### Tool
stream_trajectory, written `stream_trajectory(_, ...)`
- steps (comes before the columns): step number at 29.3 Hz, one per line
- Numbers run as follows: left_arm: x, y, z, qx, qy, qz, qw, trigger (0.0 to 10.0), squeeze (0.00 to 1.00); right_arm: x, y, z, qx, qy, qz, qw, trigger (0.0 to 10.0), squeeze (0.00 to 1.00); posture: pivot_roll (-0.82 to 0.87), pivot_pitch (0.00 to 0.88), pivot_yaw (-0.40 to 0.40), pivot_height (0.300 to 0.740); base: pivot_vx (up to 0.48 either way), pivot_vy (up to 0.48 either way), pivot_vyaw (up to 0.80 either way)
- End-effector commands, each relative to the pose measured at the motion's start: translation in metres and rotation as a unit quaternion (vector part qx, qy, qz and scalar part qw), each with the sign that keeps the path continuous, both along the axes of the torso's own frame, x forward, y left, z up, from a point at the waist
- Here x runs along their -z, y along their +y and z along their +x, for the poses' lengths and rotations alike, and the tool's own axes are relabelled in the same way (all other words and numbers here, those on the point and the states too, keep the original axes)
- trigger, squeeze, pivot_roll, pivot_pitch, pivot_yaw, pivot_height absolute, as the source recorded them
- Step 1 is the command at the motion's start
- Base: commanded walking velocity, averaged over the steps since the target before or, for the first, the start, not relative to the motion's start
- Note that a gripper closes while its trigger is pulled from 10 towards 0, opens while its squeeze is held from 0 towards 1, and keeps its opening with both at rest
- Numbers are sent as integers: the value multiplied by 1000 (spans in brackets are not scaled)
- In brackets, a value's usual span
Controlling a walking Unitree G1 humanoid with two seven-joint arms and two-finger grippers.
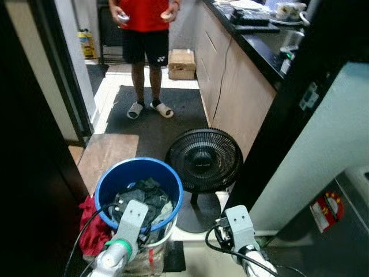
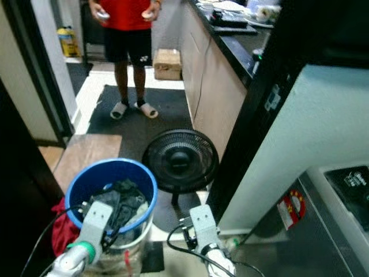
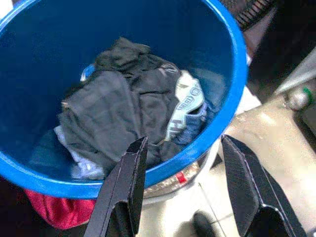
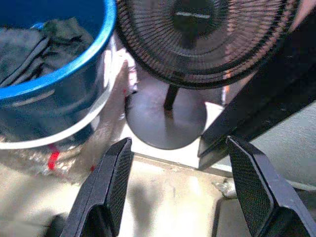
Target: Clothes washing
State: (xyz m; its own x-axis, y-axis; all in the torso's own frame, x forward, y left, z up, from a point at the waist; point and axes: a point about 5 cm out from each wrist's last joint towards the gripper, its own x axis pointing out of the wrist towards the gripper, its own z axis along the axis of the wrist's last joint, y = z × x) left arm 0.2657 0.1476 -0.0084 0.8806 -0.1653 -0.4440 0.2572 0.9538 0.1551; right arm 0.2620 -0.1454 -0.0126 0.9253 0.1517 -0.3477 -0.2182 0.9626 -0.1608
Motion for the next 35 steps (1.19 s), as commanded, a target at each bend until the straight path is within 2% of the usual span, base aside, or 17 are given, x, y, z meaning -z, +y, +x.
stream_trajectory(1,2,5,-2,-3,6,5,1000,10000,0,2,1,-2,1,5,1,1000,10000,0,48,0,-7,740,0,244,0)
stream_trajectory(35,6,8,-2,-2,11,20,1000,10000,0,1,4,0,-5,0,-3,1000,10000,0,49,0,-8,740,0,7,0)
